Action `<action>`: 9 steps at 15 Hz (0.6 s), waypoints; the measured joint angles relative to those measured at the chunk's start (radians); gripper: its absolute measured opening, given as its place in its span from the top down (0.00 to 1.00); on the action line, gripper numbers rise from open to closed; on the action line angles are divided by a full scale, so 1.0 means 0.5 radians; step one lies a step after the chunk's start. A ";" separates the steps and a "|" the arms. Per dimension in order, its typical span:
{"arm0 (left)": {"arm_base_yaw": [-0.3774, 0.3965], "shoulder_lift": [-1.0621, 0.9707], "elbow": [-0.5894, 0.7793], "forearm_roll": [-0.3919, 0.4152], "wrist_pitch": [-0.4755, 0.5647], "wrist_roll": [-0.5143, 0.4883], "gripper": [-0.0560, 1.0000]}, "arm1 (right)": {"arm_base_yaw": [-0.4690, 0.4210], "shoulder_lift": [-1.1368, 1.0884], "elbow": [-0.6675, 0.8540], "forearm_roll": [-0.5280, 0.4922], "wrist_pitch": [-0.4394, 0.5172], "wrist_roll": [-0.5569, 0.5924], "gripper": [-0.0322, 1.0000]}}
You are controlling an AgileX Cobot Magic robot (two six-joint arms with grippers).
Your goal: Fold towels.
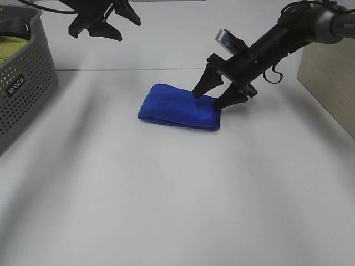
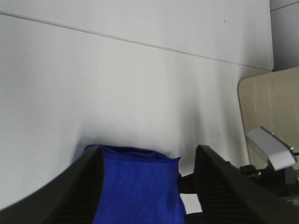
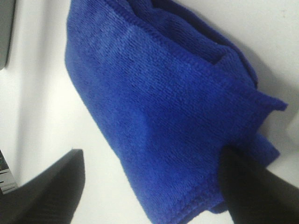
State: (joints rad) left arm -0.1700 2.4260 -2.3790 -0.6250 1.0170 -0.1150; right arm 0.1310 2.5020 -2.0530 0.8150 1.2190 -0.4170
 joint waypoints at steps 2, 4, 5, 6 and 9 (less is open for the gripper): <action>0.000 -0.120 -0.006 0.204 0.168 0.062 0.42 | 0.002 -0.128 0.000 -0.034 -0.002 0.056 0.23; 0.000 -0.290 -0.008 0.470 0.350 0.078 0.42 | 0.002 -0.308 0.000 -0.258 -0.002 0.264 0.23; -0.002 -0.380 -0.008 0.606 0.376 0.076 0.42 | 0.002 -0.398 0.000 -0.404 -0.002 0.364 0.23; -0.002 -0.490 -0.006 0.760 0.386 0.054 0.42 | 0.002 -0.496 0.006 -0.550 -0.002 0.464 0.23; -0.004 -0.816 0.138 1.042 0.386 0.024 0.42 | 0.002 -0.838 0.182 -0.766 -0.014 0.554 0.23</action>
State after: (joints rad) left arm -0.1720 2.0180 -2.3100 -0.1040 1.2100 -0.1030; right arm 0.1320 2.0830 -1.9620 0.4320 1.2120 -0.1400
